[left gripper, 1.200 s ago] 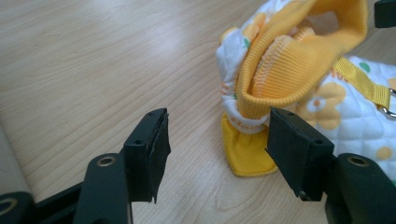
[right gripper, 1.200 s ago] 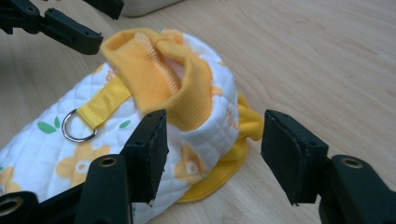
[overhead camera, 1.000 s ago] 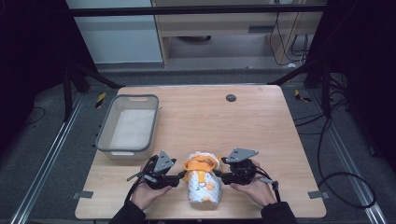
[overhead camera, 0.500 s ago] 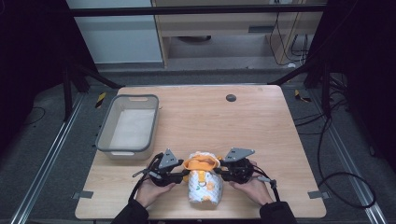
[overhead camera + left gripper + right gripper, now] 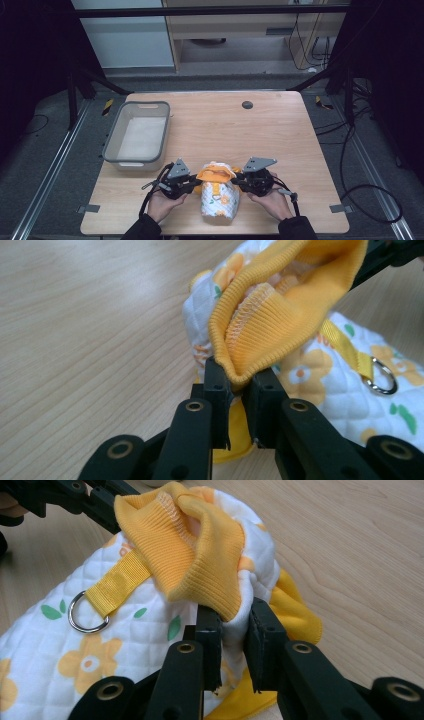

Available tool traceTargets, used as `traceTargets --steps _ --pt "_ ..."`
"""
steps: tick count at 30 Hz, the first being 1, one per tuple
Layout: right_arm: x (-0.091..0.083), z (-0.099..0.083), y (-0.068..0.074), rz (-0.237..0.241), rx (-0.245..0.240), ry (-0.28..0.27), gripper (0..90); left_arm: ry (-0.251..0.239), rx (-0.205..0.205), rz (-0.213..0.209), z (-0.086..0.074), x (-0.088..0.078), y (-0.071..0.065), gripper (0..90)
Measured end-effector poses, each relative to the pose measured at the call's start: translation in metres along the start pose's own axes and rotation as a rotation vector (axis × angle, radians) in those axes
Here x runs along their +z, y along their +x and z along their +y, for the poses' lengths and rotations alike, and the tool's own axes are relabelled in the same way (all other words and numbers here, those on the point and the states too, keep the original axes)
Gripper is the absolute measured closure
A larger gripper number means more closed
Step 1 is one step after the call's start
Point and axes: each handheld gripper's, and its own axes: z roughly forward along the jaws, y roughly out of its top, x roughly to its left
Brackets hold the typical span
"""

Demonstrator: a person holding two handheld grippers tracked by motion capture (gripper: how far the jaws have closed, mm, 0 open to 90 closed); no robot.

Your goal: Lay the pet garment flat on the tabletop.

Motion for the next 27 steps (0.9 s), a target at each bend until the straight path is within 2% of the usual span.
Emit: traceTargets --steps 10,17,27 --pt "-0.018 0.004 0.002 0.015 0.018 -0.053 79.5 -0.056 0.008 0.01 0.013 -0.019 -0.01 81.8" --pt "-0.029 0.013 0.007 0.008 0.014 -0.098 79.4 -0.108 -0.012 0.024 0.021 -0.031 -0.016 81.9" --pt "-0.044 0.026 0.007 -0.021 0.017 -0.146 79.5 -0.139 0.017 0.051 0.034 -0.04 -0.023 81.9"
